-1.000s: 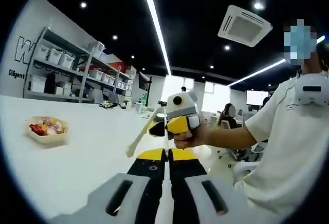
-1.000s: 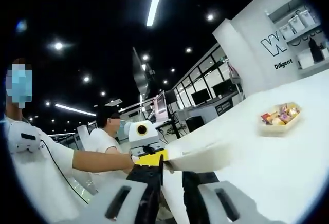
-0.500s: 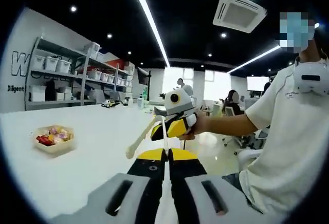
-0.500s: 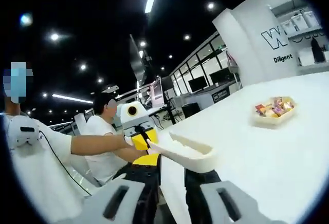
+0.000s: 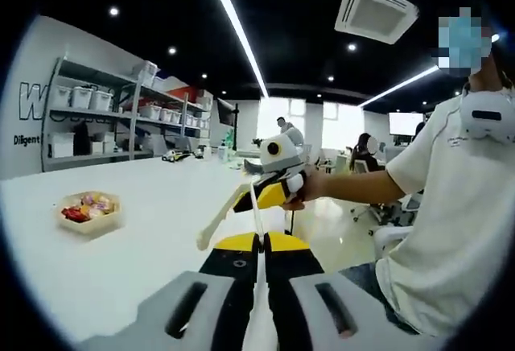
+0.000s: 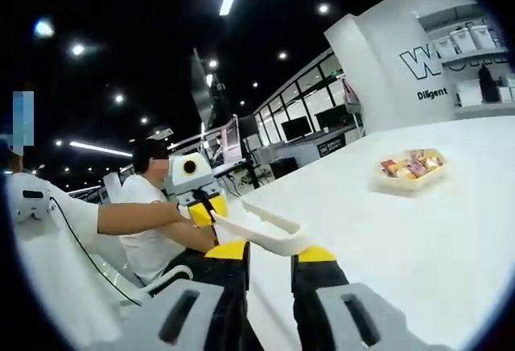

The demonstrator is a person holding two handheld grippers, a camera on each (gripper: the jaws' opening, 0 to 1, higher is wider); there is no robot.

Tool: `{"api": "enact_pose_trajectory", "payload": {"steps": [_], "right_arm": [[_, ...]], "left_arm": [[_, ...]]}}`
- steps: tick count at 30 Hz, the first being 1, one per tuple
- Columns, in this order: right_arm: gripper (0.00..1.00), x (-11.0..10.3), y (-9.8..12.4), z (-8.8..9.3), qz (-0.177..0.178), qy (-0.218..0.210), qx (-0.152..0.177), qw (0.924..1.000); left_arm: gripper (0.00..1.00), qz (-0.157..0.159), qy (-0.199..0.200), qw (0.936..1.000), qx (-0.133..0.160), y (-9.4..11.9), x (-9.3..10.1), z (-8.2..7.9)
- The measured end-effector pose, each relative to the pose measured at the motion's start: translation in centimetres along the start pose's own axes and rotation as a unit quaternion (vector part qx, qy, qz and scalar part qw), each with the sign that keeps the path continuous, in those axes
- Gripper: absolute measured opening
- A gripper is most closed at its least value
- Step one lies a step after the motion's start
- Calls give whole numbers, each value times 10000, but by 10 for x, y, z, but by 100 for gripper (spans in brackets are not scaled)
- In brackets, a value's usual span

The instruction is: Place the target food into the container with the food tongs after gripping and lifting it, then release it inside without dropping or visibly crushing the food.

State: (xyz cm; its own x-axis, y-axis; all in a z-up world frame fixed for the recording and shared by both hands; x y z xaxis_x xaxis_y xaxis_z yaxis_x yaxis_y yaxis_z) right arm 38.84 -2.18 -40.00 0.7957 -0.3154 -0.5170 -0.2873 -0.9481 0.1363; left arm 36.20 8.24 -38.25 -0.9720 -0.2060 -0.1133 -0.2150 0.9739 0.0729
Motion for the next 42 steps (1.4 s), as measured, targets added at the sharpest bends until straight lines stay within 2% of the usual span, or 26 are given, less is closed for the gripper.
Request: {"api": "enact_pose_trajectory", "payload": {"steps": [6, 10, 12, 16, 24, 27, 29, 33, 35, 37, 42], "right_arm": [[23, 8, 0, 0, 88, -29, 110, 9999], [22, 6, 1, -1, 3, 130, 117, 9998], [21, 1, 3, -3, -111, 394, 154, 9990], [22, 0, 4, -4, -44, 563, 149, 9983], [18, -8, 8, 0, -204, 989, 4, 9949], [16, -8, 6, 3, -226, 1005, -53, 9947], [15, -3, 4, 12, -125, 1172, -316, 9925], [14, 8, -2, 26, 199, 1572, -755, 9845], [14, 14, -4, 34, 261, 1597, -990, 9818], [14, 22, -7, 36, 326, 1640, -1090, 9799], [15, 31, -15, 37, 379, 1461, -1088, 9825]], "left_arm": [[2, 17, -14, 10000, 2, 0, 1, -2], [2, 38, 59, 10000, 44, 0, 1, -1], [2, 74, 131, 9999, 48, 0, 0, 1], [2, 151, 254, 9995, 73, 1, -1, 0], [1, 290, 339, 9990, -66, 2, 3, 2], [1, 335, 366, 9985, -253, 4, 2, 10], [1, 324, 247, 9978, -524, 6, 1, 20], [1, 314, 166, 9967, -724, 6, 0, 29], [1, 304, 96, 9951, -934, 7, 0, 38], [1, 274, 75, 9931, -1141, 7, -2, 47], [1, 207, 171, 9912, -1298, 10, -10, 58]]}}
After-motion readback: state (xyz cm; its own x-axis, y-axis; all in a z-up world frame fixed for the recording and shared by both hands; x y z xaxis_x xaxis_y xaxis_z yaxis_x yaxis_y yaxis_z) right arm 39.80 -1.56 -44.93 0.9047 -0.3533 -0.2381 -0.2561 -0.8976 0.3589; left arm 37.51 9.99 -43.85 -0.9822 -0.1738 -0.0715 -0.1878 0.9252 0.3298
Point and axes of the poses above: the point that each gripper's makers call its tool centre point, and the gripper's own axes: y roughly backward along the fingers, x roughly to its right, z roughly out of its underside, the point moved 2 cm from there along y, roughly backward along the fingers, and after that the axes turned 11 degrees about -y, right-handed, at the moved point
